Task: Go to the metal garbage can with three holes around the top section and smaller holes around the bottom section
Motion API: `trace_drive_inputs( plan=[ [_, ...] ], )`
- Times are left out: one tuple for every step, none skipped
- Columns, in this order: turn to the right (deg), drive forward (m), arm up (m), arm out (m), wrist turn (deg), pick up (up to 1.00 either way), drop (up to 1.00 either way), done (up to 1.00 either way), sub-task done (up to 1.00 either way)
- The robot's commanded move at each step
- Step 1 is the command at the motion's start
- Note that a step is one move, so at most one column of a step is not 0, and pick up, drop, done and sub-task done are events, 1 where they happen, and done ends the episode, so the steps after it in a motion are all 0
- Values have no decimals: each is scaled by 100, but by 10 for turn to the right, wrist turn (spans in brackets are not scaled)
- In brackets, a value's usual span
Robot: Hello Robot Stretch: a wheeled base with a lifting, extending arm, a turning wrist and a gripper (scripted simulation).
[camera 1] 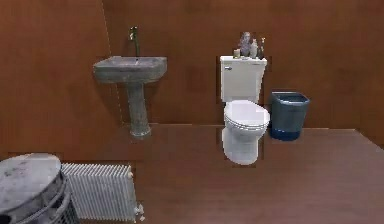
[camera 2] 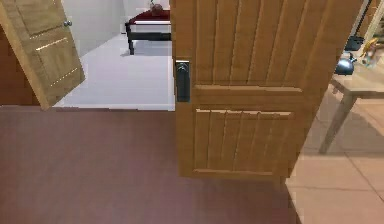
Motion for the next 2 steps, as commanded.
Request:
trace_drive_inputs(
  plan=[
    [-450,0,0,0,0,0,0,0,0],
    [0,0,0,0,0,0,0,100,0]
  ],
)
